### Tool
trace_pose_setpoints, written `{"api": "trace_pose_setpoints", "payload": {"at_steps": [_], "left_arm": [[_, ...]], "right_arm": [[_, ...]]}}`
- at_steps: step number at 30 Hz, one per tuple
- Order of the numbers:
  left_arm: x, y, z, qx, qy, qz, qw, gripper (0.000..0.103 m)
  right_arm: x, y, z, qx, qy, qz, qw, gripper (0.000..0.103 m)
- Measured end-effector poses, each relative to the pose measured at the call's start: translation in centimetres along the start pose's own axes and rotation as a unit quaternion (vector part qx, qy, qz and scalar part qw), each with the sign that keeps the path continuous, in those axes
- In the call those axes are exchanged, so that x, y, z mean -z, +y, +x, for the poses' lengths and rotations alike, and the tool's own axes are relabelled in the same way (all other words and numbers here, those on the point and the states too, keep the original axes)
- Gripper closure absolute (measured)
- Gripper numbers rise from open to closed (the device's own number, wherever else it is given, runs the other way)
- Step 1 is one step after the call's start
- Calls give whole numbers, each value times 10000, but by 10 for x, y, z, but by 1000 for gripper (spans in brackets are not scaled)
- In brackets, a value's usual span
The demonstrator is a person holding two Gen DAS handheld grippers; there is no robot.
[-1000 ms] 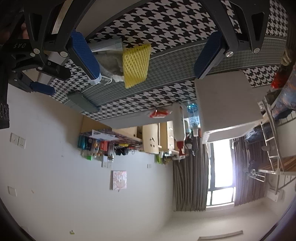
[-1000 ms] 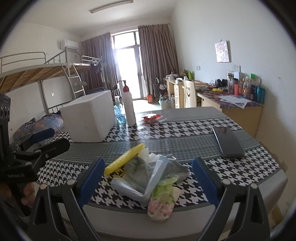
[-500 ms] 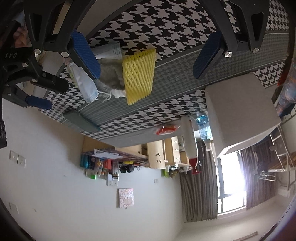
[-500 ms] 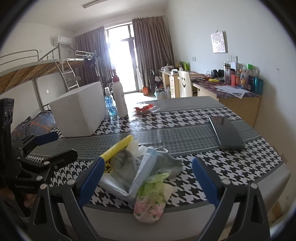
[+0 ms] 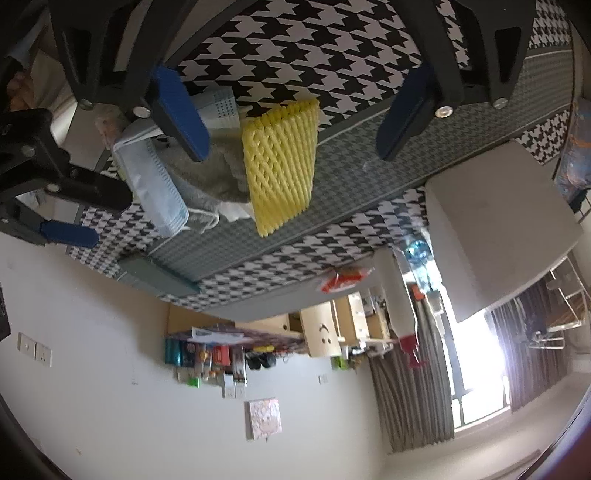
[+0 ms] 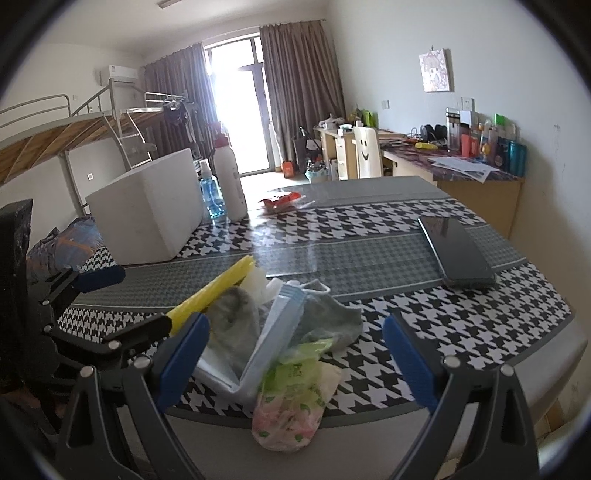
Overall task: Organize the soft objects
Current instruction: 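Close the left tool on the yellow foam fruit net, then grasp the blue face mask with the right tool while the left tool lifts the yellow net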
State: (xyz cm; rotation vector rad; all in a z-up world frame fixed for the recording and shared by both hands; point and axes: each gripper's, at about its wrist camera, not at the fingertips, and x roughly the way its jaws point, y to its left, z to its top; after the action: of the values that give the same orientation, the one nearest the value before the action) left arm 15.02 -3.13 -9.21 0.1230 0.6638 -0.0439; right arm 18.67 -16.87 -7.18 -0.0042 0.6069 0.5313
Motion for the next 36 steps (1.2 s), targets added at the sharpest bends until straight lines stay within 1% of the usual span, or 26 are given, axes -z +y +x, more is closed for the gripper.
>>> {"api": "trace_pose_setpoints", "payload": {"at_steps": [2, 4, 7, 12, 14, 15, 16, 17, 18, 20, 22, 26, 36], "left_arm": [[0, 1, 7, -12, 97, -14, 10000, 23], [0, 2, 12, 10, 187, -10, 9998, 27], [0, 1, 17, 108, 234, 14, 9997, 30], [1, -2, 27, 179, 371, 49, 9991, 43], [2, 0, 30, 234, 441, 14, 9988, 54], [2, 1, 34, 284, 491, -37, 9984, 56], [2, 2, 35, 312, 523, -81, 9981, 59], [2, 3, 37, 340, 543, -137, 9978, 66], [3, 4, 38, 368, 564, -179, 9976, 69], [3, 5, 40, 441, 605, -249, 9969, 79], [4, 6, 41, 468, 642, -279, 9964, 85], [5, 9, 43, 510, 684, -357, 9957, 91], [5, 13, 33, 606, 476, -451, 9960, 92]], "right_arm": [[0, -1, 1, 4, 25, 18, 10000, 6], [1, -3, 3, 8, 54, 36, 10000, 6], [1, -5, 8, 12, 99, 72, 9999, 6], [0, -8, 17, -24, 190, 135, 9997, 6], [1, -8, 19, -50, 211, 131, 9997, 6], [1, -8, 20, -69, 220, 123, 9997, 6], [1, -8, 21, -90, 235, 116, 9996, 6], [1, -8, 22, -107, 252, 107, 9996, 6], [1, -8, 23, -127, 266, 92, 9995, 6], [2, -7, 24, -144, 281, 66, 9995, 6], [2, -8, 25, -160, 298, 80, 9994, 6], [5, -10, 25, -160, 385, 68, 9991, 10], [22, -16, 6, -30, 469, -18, 9989, 16]]}}
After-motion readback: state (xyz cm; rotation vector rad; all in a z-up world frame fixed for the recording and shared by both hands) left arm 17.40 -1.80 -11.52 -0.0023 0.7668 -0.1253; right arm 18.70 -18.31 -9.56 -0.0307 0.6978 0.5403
